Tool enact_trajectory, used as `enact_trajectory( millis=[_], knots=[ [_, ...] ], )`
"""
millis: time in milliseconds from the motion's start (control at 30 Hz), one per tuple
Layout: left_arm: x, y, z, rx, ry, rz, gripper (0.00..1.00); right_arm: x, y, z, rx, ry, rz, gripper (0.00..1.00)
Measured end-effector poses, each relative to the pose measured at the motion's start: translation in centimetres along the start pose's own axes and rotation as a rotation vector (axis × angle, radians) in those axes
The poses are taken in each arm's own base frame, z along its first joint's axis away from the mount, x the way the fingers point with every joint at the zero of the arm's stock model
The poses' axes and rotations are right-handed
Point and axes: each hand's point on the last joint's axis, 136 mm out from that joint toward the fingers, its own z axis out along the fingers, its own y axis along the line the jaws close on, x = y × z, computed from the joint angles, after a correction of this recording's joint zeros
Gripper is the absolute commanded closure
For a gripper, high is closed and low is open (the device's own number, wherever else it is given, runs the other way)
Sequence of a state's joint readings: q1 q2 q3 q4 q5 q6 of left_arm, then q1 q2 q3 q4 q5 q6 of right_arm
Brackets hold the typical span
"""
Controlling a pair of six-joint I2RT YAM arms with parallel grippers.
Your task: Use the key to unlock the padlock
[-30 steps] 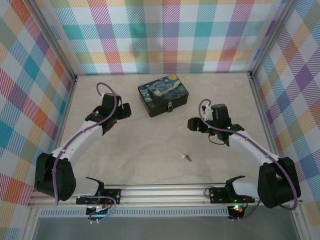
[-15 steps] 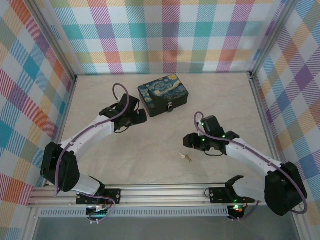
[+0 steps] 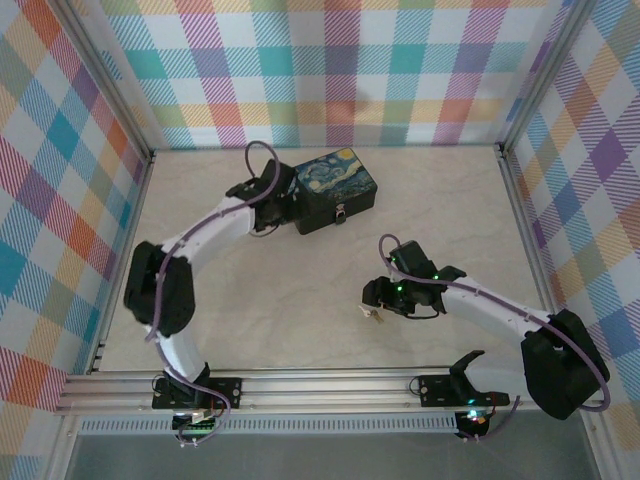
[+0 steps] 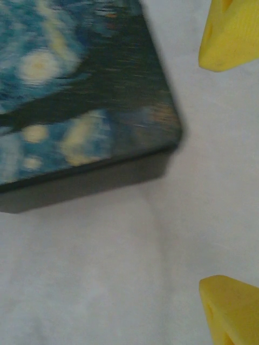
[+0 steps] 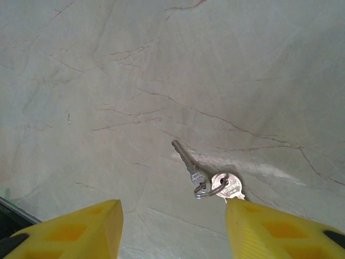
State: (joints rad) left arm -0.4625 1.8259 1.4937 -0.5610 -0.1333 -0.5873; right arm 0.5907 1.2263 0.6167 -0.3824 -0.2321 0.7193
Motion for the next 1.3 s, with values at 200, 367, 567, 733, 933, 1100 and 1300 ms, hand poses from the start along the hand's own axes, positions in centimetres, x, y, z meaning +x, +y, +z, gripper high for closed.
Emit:
enact_trajectory(
  millis=[200,367,567,733,933,1100,1300],
  knots=[
    [-1.6,-0.7,5.6,0.023,0.023,-0.065,0.07,-0.7,0.7,-0.3,-0.008,-0.020,-0.007,0.47],
    [-1.9,-2.1,7.5,0.100,0.030,-0.119,0.11,-1.0,0.9,-0.2,-0.006,-0.016,-0.006,0.47],
    [-0.9,-1.6,7.5,0.143,0.008,-0.141,0.19,-1.0,0.9,-0.2,-0.005,-0.017,-0.006,0.47],
    [1.4,0.5,5.4,0.137,0.013,-0.128,0.21,-1.3,0.9,0.0,0.004,-0.013,-0.003,0.47],
    [4.1,3.0,2.8,0.107,0.037,-0.091,0.22,-2.1,1.6,0.0,0.000,-0.023,-0.007,0.47],
    [6.1,5.0,0.9,0.077,0.061,-0.056,0.22,-2.2,1.6,0.1,0.004,-0.017,-0.005,0.51],
    [7.6,7.5,-0.9,0.039,0.074,-0.044,0.21,-1.5,0.9,0.4,0.031,0.013,0.008,0.53]
  ],
)
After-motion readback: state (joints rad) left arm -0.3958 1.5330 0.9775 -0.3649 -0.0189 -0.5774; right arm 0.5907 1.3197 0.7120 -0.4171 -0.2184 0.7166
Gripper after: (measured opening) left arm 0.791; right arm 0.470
